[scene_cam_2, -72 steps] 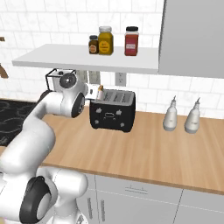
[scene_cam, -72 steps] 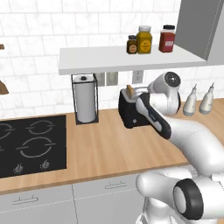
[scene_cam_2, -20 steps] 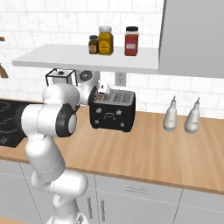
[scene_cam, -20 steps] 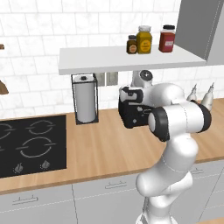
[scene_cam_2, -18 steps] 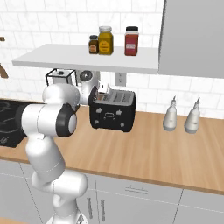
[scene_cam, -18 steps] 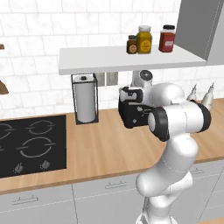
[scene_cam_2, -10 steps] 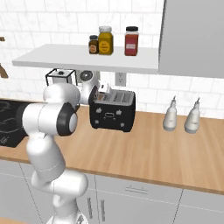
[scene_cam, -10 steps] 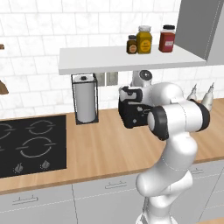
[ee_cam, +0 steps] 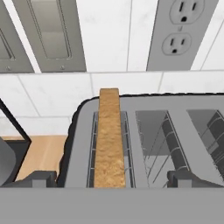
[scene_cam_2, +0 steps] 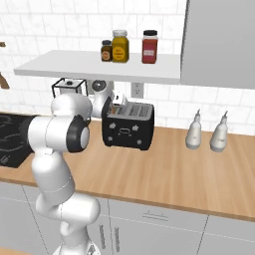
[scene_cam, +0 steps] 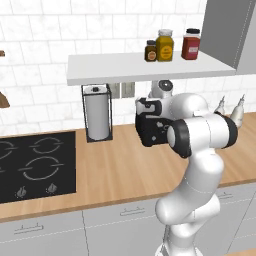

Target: Start the toaster. Once the lever pops up, take the bread to the plate on the dining counter.

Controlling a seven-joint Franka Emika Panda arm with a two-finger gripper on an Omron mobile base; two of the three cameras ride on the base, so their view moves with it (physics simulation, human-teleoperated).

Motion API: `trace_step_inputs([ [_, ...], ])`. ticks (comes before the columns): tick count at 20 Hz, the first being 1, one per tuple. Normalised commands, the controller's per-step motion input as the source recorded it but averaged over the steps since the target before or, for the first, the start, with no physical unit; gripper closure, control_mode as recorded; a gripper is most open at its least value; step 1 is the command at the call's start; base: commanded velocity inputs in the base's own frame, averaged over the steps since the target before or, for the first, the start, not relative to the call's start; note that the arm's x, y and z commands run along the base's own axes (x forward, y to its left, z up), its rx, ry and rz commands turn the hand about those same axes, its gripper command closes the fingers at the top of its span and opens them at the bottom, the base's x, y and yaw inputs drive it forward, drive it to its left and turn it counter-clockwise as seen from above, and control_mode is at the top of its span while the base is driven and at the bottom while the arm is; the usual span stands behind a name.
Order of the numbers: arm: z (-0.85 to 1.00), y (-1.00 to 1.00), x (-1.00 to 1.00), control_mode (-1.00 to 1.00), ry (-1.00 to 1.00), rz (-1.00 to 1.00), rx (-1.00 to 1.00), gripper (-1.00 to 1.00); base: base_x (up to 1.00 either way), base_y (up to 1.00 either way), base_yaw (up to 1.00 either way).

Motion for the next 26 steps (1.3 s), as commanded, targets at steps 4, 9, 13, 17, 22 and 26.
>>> trace_step_inputs([
  [4, 0.00, 0.00, 0.04, -1.00, 0.00, 0.00, 0.00, -1.00, 0.00, 0.00, 0.00],
  [9, 0.00, 0.00, 0.06, -1.00, 0.00, 0.00, 0.00, 1.00, 0.00, 0.00, 0.00],
  [13, 0.00, 0.00, 0.01, -1.00, 0.00, 0.00, 0.00, 1.00, 0.00, 0.00, 0.00],
  [17, 0.00, 0.00, 0.00, -1.00, 0.00, 0.00, 0.00, 1.00, 0.00, 0.00, 0.00],
  [22, 0.00, 0.00, 0.00, -1.00, -0.02, 0.00, 0.00, 1.00, 0.00, 0.00, 0.00],
  [26, 0.03, -0.05, 0.00, -1.00, -0.04, 0.00, 0.00, 1.00, 0.00, 0.00, 0.00],
])
